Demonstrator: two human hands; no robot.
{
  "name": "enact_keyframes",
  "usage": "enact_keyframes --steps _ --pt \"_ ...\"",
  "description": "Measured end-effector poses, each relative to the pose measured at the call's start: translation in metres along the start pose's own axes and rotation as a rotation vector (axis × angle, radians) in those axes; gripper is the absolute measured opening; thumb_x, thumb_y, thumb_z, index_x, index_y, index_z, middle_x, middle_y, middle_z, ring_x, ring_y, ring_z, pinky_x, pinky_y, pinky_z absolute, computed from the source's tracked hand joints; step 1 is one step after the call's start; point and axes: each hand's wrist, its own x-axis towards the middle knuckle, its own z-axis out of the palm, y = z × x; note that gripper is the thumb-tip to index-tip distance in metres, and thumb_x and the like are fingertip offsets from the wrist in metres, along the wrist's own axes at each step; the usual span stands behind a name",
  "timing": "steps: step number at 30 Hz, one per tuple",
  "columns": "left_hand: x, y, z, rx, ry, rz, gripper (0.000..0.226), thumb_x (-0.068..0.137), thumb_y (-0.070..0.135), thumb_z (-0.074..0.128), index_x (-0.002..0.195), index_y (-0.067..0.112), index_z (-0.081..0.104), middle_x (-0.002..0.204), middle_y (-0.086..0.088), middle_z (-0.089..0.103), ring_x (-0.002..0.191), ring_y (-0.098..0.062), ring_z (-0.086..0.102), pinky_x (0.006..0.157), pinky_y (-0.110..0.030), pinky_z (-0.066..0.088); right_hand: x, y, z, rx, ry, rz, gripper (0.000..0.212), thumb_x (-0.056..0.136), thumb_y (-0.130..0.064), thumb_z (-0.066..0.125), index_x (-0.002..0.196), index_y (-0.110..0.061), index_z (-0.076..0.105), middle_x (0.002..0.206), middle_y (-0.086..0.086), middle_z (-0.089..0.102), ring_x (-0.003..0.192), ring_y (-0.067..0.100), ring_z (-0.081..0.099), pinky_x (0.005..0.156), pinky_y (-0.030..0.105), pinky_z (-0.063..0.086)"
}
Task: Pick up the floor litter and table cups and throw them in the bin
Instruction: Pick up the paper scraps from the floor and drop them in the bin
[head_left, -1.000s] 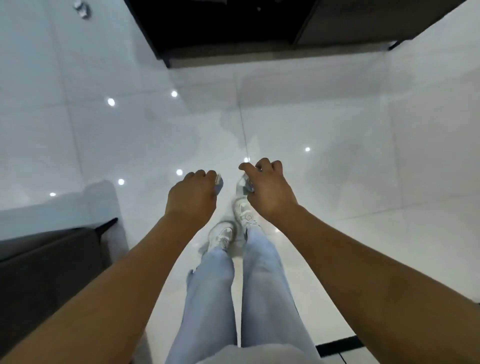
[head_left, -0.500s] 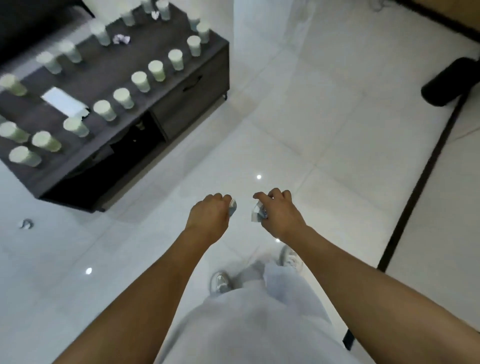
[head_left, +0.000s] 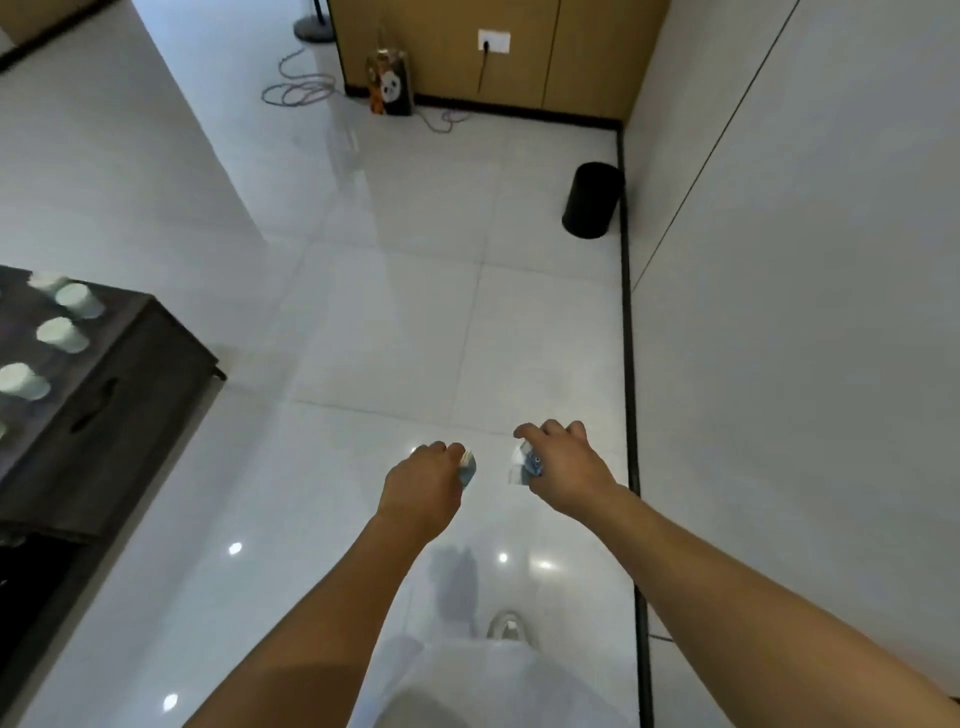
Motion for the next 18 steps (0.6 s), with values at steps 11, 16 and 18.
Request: enact_keyframes --steps 11,16,18 --pt "0.218 0.069 -0.040 0.005 -0.088 0.080 0.022 0.094 0.016 0.040 0.108 0.015 0.057 0.107 -0.004 0.060 0.098 -0.021 0.056 0.075 -0.031 0.047 0.142 0.118 -0.092 0.086 0.036 0.124 0.057 0.085 -0.015 0.059 0.137 -0.029 0.040 0.126 0.000 0.050 0.117 0.026 0.035 0.086 0.034 0.046" --pt "0.356 0.079 -0.078 0.009 -0.054 0.124 0.022 0.094 0.016 0.041 0.110 0.014 0.056 0.107 -0.003 0.061 0.096 -0.021 0.057 0.073 -0.027 0.044 0.255 0.149 -0.161 0.119 0.073 0.171 0.057 0.085 -0.015 0.060 0.137 -0.028 0.040 0.125 0.000 0.050 0.116 0.026 0.036 0.086 0.035 0.047" --pt "0.409 0.084 -0.095 0.021 -0.054 0.140 0.023 0.093 0.015 0.042 0.112 0.016 0.055 0.108 -0.002 0.061 0.097 -0.020 0.056 0.075 -0.027 0.046 0.298 0.162 -0.191 0.144 0.090 0.199 0.057 0.085 -0.016 0.060 0.137 -0.028 0.041 0.124 0.001 0.051 0.115 0.026 0.036 0.086 0.035 0.048"
